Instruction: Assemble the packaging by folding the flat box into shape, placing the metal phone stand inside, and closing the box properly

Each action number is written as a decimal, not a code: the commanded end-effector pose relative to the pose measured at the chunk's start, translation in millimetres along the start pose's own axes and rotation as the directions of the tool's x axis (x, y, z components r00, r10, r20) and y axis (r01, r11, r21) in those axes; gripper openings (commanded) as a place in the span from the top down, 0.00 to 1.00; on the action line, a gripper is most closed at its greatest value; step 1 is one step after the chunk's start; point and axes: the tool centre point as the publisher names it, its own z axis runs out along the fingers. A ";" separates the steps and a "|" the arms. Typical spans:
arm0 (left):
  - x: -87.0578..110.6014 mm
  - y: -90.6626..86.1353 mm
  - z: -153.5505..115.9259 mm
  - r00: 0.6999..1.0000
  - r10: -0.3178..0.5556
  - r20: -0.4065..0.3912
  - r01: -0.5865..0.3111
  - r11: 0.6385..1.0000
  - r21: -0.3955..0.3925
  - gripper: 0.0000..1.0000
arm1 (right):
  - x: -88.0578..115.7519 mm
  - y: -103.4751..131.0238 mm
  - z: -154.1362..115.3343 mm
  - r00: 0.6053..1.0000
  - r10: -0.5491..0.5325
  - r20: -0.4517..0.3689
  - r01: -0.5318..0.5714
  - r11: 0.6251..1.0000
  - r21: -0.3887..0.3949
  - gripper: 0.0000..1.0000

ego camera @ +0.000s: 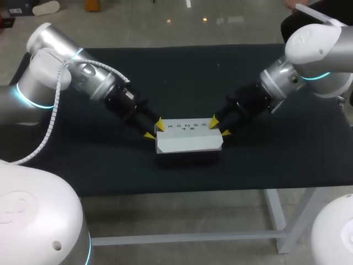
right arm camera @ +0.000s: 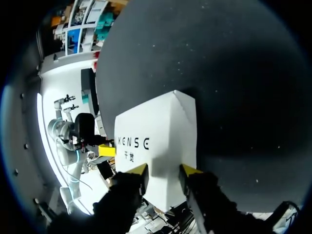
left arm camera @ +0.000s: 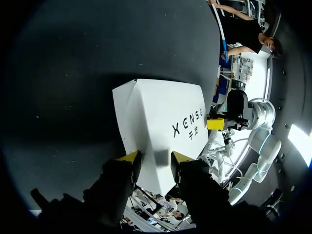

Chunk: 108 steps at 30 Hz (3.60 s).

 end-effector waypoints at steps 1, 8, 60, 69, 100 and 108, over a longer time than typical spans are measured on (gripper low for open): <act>13.4 -6.1 14.9 1.000 -0.001 -0.002 0.001 1.000 -0.013 0.58 | 14.9 5.1 17.1 1.000 -0.001 -0.004 0.001 1.000 0.016 0.57; 11.7 -7.0 14.3 1.000 -0.005 -0.007 0.005 1.000 -0.018 0.57 | 14.3 5.4 17.5 1.000 0.000 -0.003 0.000 1.000 0.018 0.58; 3.5 -4.4 9.1 1.000 -0.021 -0.019 0.021 1.000 -0.001 0.57 | 4.3 5.5 12.3 1.000 0.017 0.012 -0.017 1.000 0.014 0.59; 2.1 -4.0 7.2 0.999 -0.026 -0.020 0.026 1.000 0.003 0.57 | 3.7 6.0 11.0 1.000 0.018 0.011 -0.018 1.000 0.010 0.58; -4.2 -4.3 1.4 0.999 -0.042 -0.023 0.042 0.999 0.017 0.56 | -4.0 7.5 5.1 0.999 0.036 0.023 -0.036 0.999 0.003 0.58; -6.2 -3.6 -0.2 0.999 -0.048 -0.026 0.049 0.999 0.021 0.57 | -4.2 8.6 4.0 0.999 0.037 0.025 -0.037 0.999 0.000 0.59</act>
